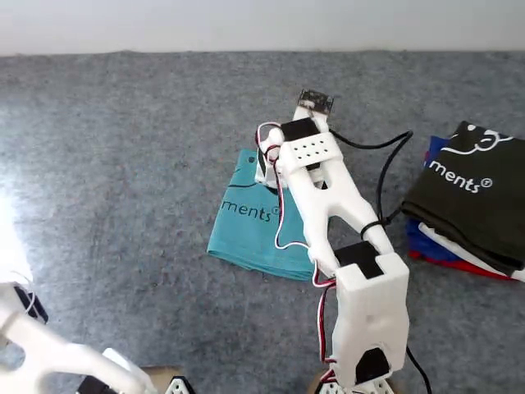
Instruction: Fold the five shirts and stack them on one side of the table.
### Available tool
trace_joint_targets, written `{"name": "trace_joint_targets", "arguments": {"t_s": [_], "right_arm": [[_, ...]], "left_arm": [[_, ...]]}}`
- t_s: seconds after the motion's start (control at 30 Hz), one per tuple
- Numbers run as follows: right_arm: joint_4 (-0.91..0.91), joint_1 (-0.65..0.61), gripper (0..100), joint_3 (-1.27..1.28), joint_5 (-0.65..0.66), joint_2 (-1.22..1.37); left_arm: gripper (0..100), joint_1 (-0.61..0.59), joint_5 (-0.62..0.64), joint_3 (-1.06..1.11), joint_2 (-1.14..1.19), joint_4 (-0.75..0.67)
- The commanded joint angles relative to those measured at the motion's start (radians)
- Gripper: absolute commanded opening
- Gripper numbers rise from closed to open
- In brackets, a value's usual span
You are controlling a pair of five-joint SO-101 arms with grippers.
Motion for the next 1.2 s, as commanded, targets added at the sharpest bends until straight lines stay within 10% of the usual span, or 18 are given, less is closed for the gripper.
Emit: {"name": "trace_joint_targets", "arguments": {"t_s": [0.0, 0.23, 0.5, 1.17], "right_arm": [[0.007, 0.010, 48.0, -0.017, -0.017, 0.038], [-0.071, 0.010, 44.7, -0.020, 0.043, 0.209], [0.018, 0.038, 0.0, -0.133, 0.144, 0.259], [0.289, 0.252, 0.9, -0.163, 0.565, -0.202]], "left_arm": [[11, -0.003, 0.005, -0.002, -0.017, -0.005], [11, -0.003, 0.005, -0.002, -0.017, -0.005], [11, -0.009, 0.003, -0.002, -0.017, -0.003], [11, -0.008, 0.003, -0.002, -0.017, -0.003]]}}
